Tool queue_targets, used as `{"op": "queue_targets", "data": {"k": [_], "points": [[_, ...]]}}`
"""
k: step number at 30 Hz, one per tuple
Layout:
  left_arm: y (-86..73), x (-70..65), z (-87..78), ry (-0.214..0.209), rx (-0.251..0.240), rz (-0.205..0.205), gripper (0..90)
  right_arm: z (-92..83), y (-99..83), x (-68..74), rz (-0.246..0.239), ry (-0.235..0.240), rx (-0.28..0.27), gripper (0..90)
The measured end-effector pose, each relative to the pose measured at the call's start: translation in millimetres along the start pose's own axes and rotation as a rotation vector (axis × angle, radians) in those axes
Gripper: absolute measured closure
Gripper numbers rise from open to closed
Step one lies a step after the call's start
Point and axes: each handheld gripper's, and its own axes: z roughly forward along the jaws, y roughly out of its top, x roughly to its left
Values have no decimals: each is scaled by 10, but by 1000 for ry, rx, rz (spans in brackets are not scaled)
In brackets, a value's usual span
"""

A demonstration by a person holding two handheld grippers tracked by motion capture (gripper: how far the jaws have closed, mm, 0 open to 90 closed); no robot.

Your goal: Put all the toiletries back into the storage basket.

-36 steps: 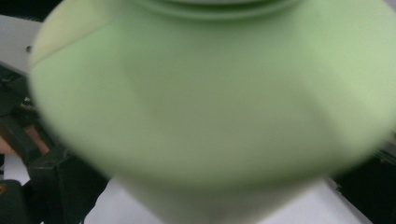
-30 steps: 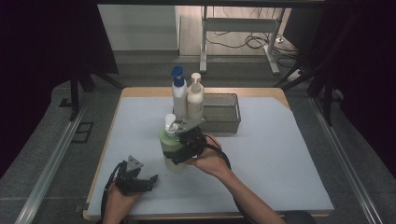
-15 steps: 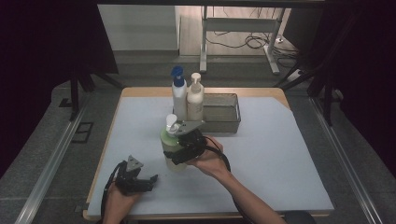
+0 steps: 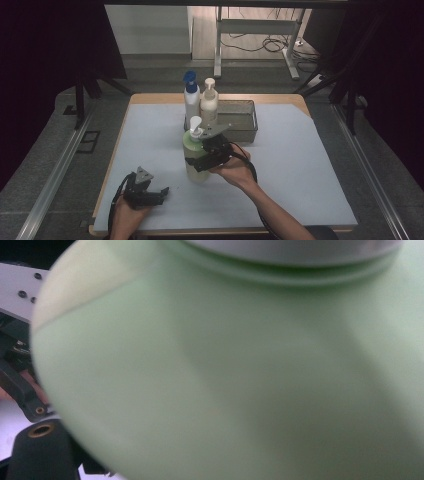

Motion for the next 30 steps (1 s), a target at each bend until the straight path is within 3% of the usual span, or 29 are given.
{"op": "queue_targets", "data": {"k": [30], "points": [[1, -1, 0, -1, 0, -1, 122, -658, -75, -516, 79, -135, -9, 123]]}}
